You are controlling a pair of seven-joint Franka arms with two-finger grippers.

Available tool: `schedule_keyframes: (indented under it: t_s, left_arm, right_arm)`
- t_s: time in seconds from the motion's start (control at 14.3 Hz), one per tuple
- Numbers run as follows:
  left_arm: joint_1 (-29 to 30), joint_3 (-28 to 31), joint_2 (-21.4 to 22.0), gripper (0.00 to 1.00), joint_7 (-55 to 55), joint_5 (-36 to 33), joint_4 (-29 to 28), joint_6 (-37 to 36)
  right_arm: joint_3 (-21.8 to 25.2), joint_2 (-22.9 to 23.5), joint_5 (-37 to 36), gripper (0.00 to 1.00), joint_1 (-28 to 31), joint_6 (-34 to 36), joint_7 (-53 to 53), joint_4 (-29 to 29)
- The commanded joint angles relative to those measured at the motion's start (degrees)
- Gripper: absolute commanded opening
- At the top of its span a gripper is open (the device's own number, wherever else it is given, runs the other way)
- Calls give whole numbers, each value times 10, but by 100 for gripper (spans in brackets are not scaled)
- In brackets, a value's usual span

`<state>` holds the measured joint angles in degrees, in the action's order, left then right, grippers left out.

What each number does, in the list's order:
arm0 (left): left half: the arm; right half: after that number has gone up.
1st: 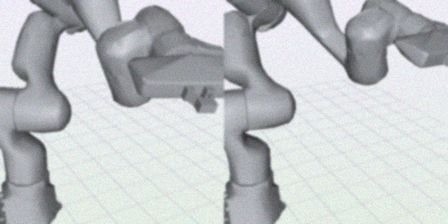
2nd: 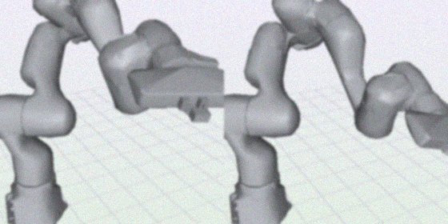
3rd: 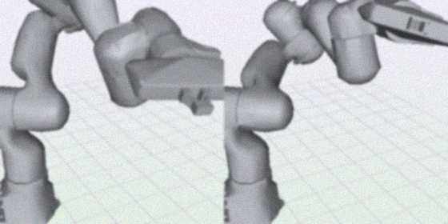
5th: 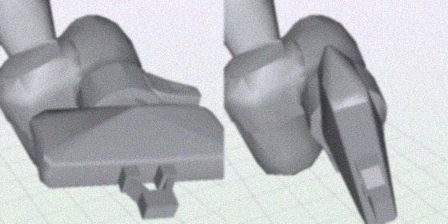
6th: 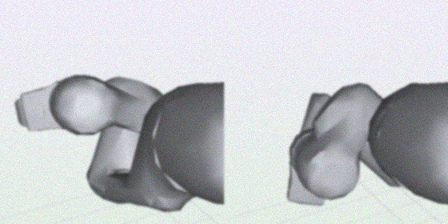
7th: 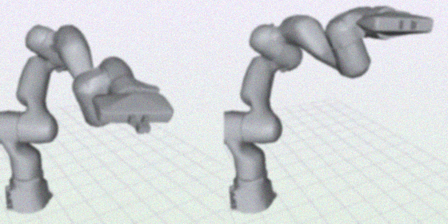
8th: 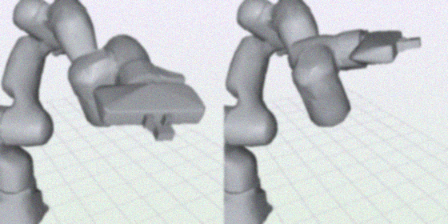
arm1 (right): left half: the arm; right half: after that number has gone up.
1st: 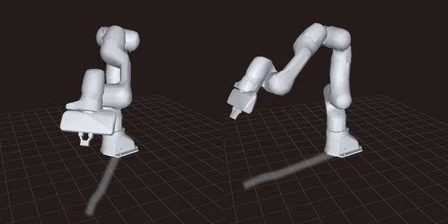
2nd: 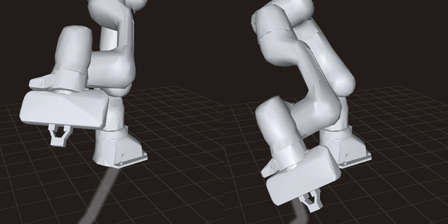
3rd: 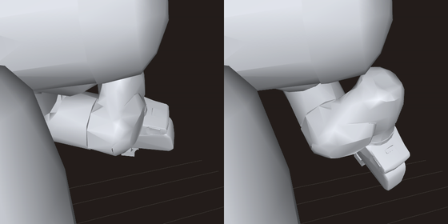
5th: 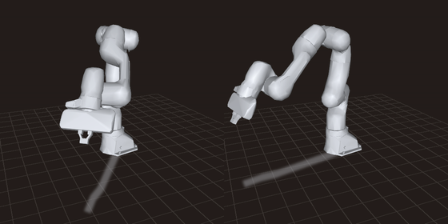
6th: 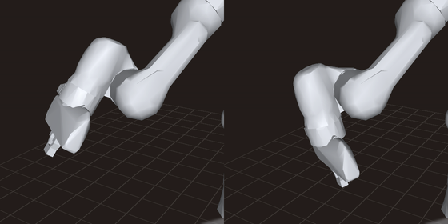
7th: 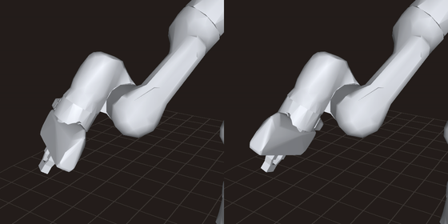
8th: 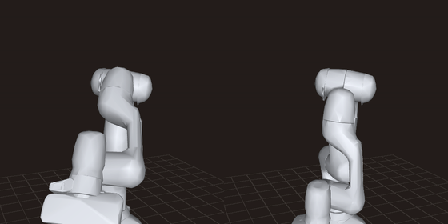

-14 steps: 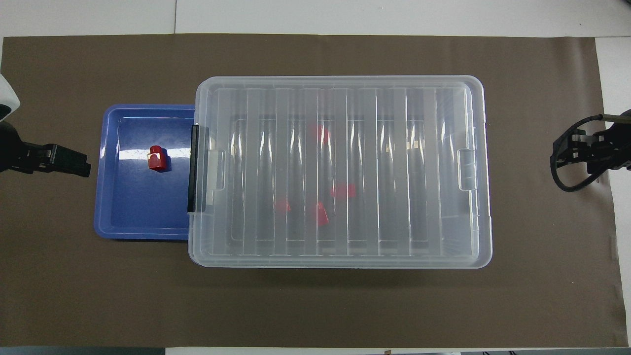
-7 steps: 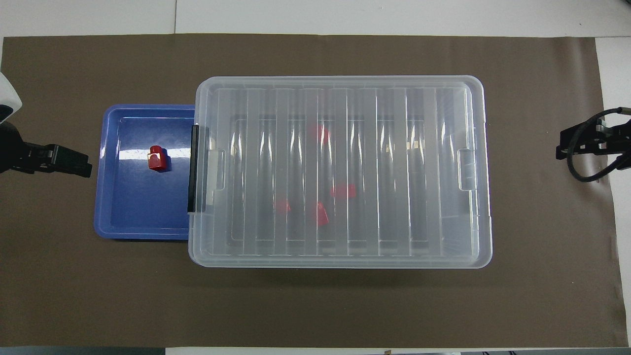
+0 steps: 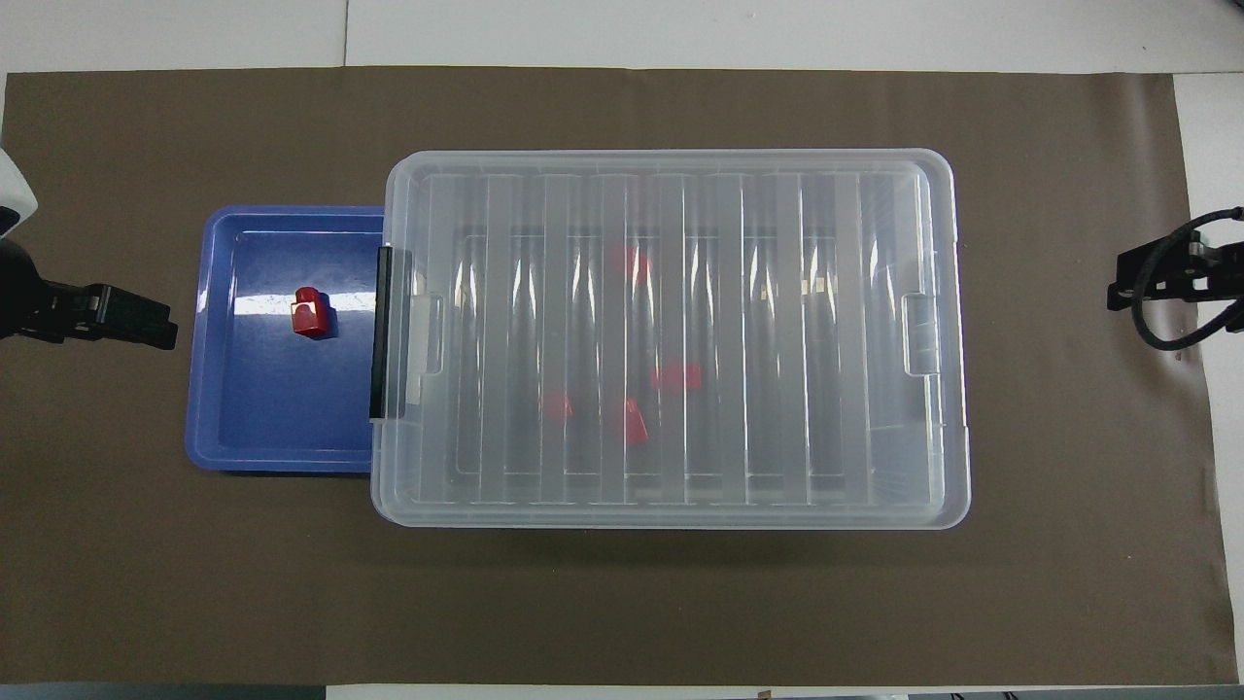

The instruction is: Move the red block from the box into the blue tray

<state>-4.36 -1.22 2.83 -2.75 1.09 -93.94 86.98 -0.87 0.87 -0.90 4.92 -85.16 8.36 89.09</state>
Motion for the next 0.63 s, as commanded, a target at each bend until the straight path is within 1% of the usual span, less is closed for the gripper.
schedule_keyframes:
  t_s: [0.0,0.56]
  left_arm:
    - [-2,5,7,100,-7,9,-5,-2]
    - [-2,5,7,100,-7,9,-5,-2]
  right_arm:
    - [-2,-4,9,100,4,-11,-13,9]
    - [-4,-4,9,100,4,-11,-16,7]
